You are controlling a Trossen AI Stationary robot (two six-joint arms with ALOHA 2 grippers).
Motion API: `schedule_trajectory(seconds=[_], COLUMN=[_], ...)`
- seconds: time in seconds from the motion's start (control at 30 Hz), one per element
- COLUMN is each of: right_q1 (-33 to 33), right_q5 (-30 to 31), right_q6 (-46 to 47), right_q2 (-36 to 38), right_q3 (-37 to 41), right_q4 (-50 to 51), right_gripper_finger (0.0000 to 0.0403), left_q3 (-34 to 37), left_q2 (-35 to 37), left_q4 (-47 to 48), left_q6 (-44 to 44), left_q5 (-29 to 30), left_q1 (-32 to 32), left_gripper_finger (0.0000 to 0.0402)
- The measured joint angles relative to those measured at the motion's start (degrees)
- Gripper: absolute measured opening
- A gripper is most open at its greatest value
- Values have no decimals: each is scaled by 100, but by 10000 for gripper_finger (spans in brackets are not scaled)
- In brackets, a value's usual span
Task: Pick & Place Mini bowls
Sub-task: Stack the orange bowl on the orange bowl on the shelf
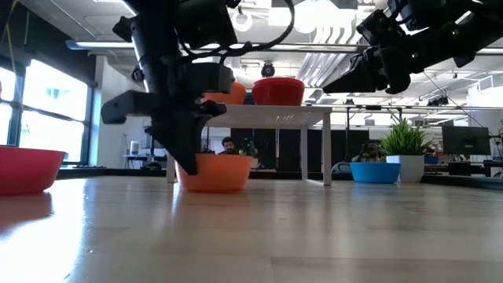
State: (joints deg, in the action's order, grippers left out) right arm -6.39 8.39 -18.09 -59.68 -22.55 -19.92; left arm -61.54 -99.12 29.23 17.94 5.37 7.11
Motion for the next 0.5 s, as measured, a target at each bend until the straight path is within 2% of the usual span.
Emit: schedule_trajectory(seconds=[0.23,0.5], right_q1=[0,0], right_q5=[0,0], right_q6=[0,0], right_q2=[-2,-2], right_q3=[0,0], right_q4=[14,59], right_gripper_finger=[0,0], left_q3=[-744,-1721], left_q2=[423,1344], left_q4=[1071,2041], left_q6=[-205,-485], left_q5=[-272,-488], left_q1=[2,-62], left_gripper_finger=[5,2])
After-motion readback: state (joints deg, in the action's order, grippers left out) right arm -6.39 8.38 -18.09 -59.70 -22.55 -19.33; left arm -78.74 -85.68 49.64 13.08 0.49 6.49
